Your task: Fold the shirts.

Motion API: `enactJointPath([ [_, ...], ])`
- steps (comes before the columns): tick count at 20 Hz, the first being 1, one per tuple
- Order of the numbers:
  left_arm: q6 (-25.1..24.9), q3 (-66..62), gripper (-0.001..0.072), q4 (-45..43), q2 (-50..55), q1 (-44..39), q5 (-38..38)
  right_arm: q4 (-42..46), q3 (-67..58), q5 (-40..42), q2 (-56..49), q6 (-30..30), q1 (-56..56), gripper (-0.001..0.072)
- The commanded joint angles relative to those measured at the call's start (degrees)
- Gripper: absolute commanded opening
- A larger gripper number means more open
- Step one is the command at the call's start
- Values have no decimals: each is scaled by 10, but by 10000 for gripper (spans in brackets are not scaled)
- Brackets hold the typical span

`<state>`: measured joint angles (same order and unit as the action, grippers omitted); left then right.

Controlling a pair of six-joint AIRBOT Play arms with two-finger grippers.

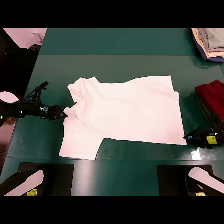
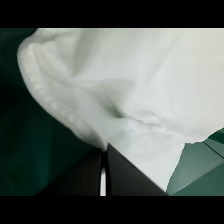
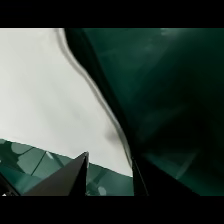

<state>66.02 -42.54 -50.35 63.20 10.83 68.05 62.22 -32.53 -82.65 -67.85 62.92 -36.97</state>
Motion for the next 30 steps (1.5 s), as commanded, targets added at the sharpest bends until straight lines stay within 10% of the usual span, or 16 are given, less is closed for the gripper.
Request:
enactJointPath([
  [1, 0, -1, 27, 0, 0, 0, 0, 30, 5, 21, -18, 3, 37, 321],
  [3, 0, -1, 27, 0, 0, 0, 0, 43, 5, 20, -18, 8, 52, 301],
  [7, 0, -8, 25, 0, -3, 0, 5, 33, 2, 15, 29, 7, 74, 16],
  [14, 31, -247, 26, 0, -112, 0, 9, -90, -226, 85, 181, 66, 188, 13],
  [23, 59, -732, 26, 0, -143, 0, -18, -80, -677, 156, 176, 78, 283, 12],
  [30, 91, -850, 26, 132, -145, 0, -44, 21, -821, 149, 222, 79, 283, 12],
])
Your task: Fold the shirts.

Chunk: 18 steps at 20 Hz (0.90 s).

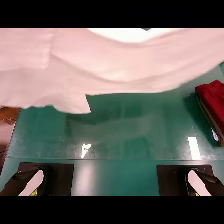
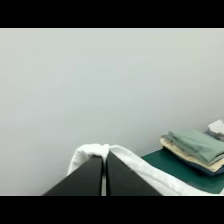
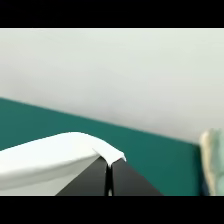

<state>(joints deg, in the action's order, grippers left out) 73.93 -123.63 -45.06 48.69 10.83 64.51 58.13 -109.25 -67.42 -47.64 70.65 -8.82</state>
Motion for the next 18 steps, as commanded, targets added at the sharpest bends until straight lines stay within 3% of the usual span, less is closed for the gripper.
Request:
enactJointPath([
  [1, 12, -39, 26, 120, 0, 0, -9, 87, -63, -11, 26, 12, 1, 12],
  [3, 14, -39, 25, 155, 0, 0, -4, 129, -66, -38, 36, 35, 1, 12],
  [6, 74, -12, 25, 88, 2, 0, 55, 139, -25, -108, 26, 71, 1, 11],
  [10, 101, 188, 25, 25, 19, 0, 128, 135, 38, -243, -72, 108, 2, 11],
  [14, 98, 370, 25, 12, 117, 0, 154, 136, 127, -258, -200, 114, 21, 12],
  [18, 62, 411, 26, 13, 270, 0, 102, 136, 149, -234, -346, 114, 41, 12],
])
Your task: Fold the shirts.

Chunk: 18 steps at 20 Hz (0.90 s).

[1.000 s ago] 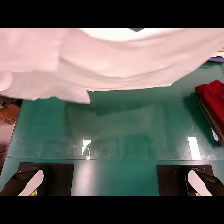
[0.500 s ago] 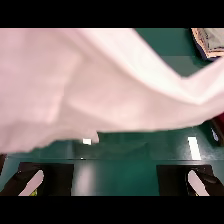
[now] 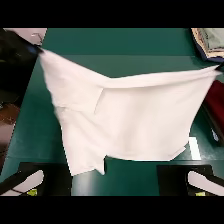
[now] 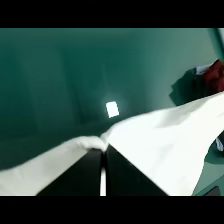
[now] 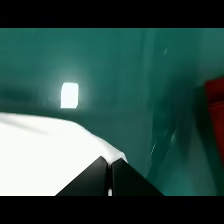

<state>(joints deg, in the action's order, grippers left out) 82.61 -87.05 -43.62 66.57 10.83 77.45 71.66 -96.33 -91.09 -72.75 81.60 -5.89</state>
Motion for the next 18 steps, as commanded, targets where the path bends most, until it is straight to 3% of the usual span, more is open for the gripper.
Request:
enactJointPath([
  [1, -39, 45, 25, 2, 125, 0, -60, -1, 6, 19, -130, 4, 12, 12],
  [7, -154, 44, 26, 32, 230, -45, -287, 0, -119, 142, -275, 4, 17, 12],
  [10, -171, 41, 26, 31, 238, -69, -381, 1, -148, 188, -305, 4, 26, 12],
  [13, -189, 41, 26, 10, 236, -68, -361, 2, -131, 203, -308, -18, 33, 12],
  [18, -190, 43, 25, -136, 235, -63, -171, 13, -20, 190, -263, -32, 49, 12],
])
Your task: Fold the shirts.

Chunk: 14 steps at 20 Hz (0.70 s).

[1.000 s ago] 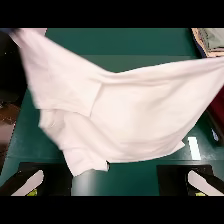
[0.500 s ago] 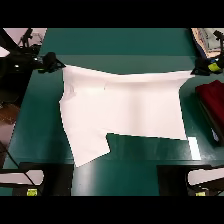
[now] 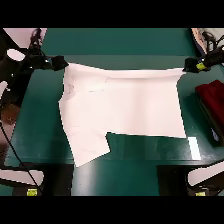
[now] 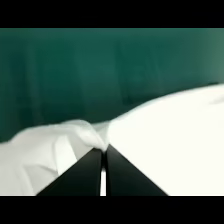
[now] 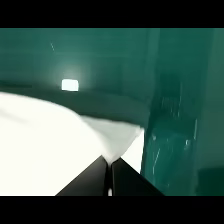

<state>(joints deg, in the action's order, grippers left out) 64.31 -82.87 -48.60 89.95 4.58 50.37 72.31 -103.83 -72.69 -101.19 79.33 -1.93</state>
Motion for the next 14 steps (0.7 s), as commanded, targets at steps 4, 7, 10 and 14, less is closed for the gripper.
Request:
enactJointPath([
  [4, 14, 30, 25, -154, 2, 0, 182, 28, 192, 52, 82, -8, 21, 12],
  [7, 61, 40, 28, -199, 3, 0, 181, 22, 243, 64, 91, -7, 22, 15],
  [10, 94, 39, 597, -205, 2, 0, 199, 16, 254, 36, 90, -8, 20, 263],
  [14, 109, 38, 602, -207, -23, 25, 283, -47, 222, -71, 92, -30, -19, 412],
])
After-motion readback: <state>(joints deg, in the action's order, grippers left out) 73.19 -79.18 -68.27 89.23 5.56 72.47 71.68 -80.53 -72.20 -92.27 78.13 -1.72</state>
